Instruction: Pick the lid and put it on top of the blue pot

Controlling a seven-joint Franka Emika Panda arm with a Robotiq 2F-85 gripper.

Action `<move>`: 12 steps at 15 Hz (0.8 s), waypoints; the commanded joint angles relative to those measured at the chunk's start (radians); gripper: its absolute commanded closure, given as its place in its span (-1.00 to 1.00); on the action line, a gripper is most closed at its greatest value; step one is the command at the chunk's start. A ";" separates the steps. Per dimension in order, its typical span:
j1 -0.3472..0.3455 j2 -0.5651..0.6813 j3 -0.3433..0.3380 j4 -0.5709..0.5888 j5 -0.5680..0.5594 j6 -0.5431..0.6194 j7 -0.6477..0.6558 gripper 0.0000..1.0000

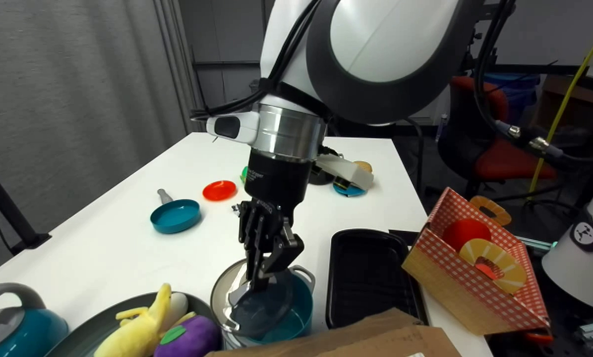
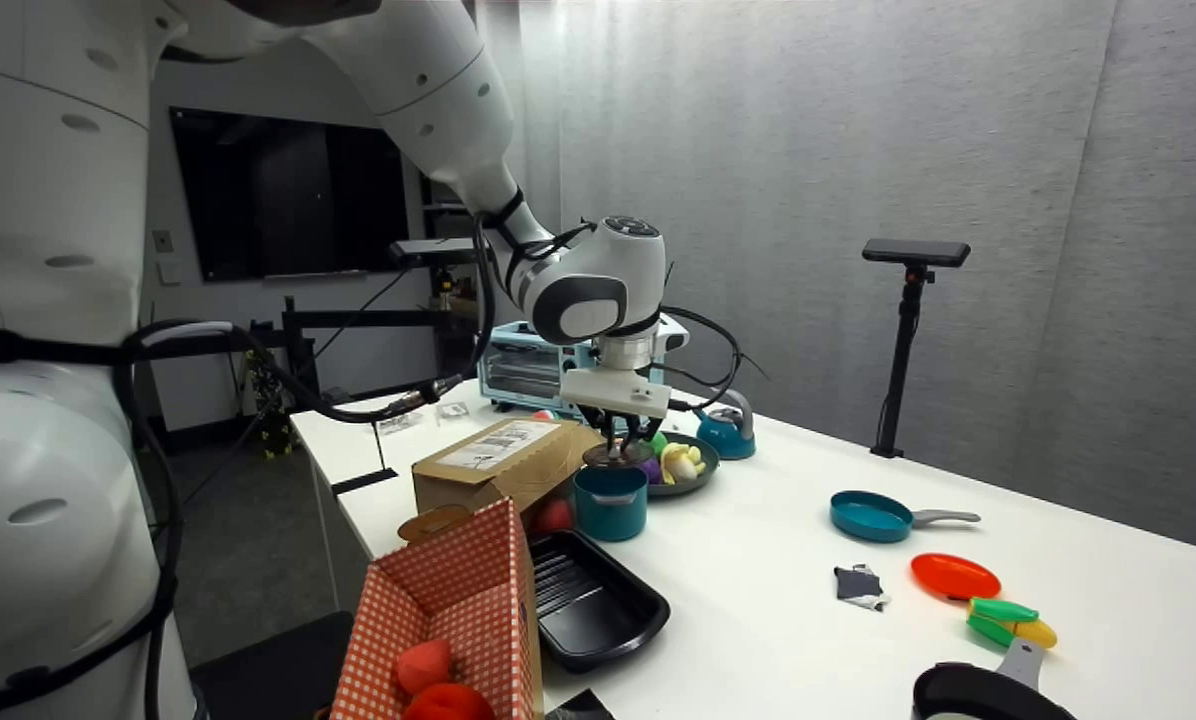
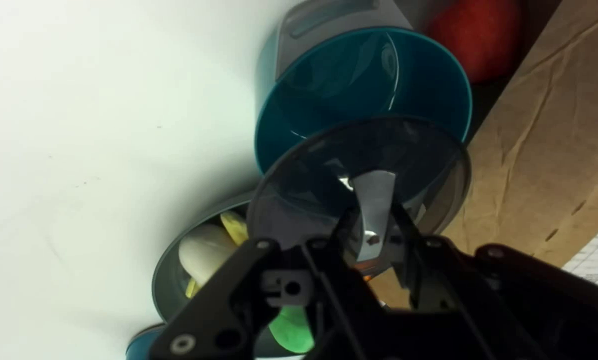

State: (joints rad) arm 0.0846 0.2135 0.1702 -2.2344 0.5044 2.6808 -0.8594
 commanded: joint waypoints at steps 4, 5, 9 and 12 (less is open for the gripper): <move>-0.029 -0.004 0.027 -0.027 -0.022 -0.003 0.030 0.91; -0.030 -0.003 0.025 -0.031 -0.024 -0.003 0.031 0.91; -0.036 0.002 0.021 -0.043 -0.030 -0.008 0.039 0.17; -0.039 0.006 0.018 -0.049 -0.042 -0.010 0.046 -0.16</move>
State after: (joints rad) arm 0.0675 0.2228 0.1750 -2.2767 0.5044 2.6807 -0.8565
